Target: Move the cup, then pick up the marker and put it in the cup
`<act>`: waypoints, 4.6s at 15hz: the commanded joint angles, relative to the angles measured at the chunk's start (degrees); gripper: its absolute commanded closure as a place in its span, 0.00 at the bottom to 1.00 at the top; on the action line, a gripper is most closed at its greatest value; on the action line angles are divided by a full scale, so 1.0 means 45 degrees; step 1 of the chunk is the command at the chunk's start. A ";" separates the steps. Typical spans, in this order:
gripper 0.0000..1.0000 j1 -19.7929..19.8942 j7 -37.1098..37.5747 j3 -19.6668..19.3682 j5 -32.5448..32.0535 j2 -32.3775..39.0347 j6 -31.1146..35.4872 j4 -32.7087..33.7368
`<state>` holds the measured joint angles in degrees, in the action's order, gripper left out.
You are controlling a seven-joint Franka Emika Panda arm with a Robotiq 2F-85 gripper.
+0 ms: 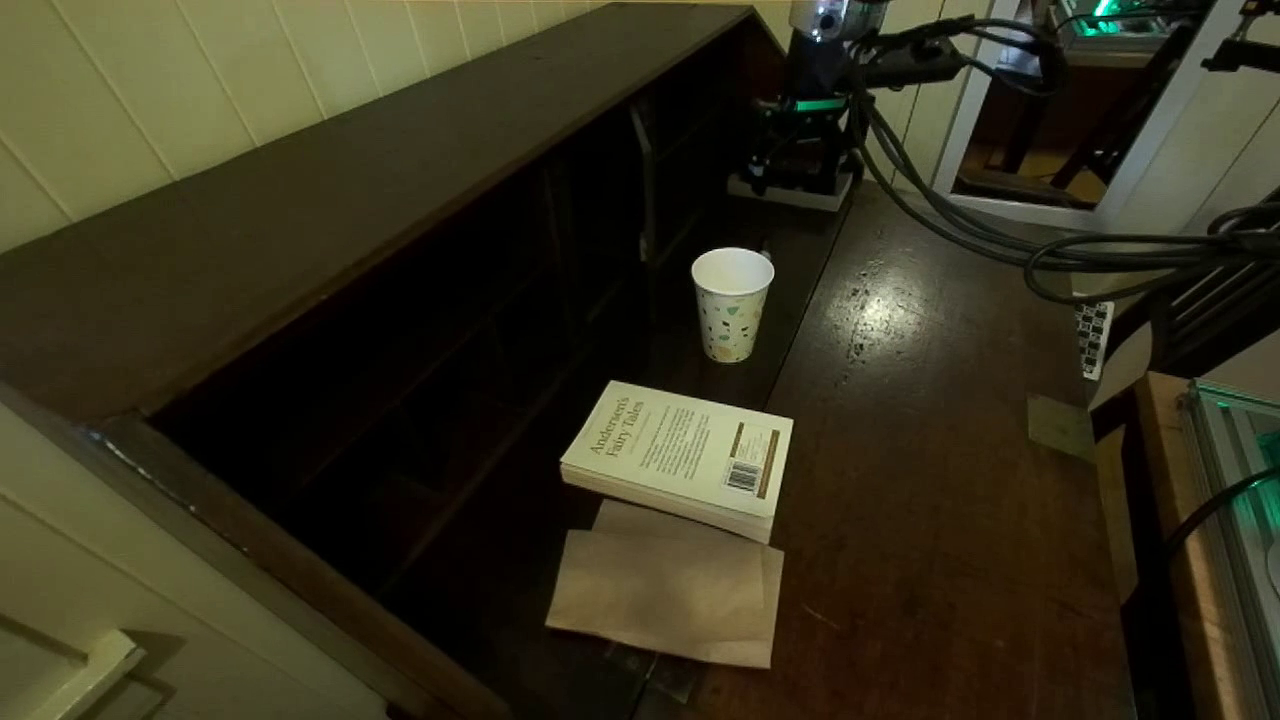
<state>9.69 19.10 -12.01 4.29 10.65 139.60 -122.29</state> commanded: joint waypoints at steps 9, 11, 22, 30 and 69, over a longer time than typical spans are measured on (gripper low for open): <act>0.00 0.0569 -0.0264 -0.0079 0.1160 0.2270 0.1496 0.0324; 0.00 0.0712 -0.0534 0.0018 0.1551 0.2629 0.1396 0.0601; 0.00 0.1077 -0.0959 0.0162 0.1957 0.4224 0.1681 0.2337; 0.45 0.1093 -0.0986 0.0284 0.1853 0.4991 0.1523 0.3170; 0.95 -0.1940 -0.4948 0.2068 0.1968 -0.3446 0.7356 -0.3600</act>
<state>2.55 3.12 -3.47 6.78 -1.38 167.94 -134.10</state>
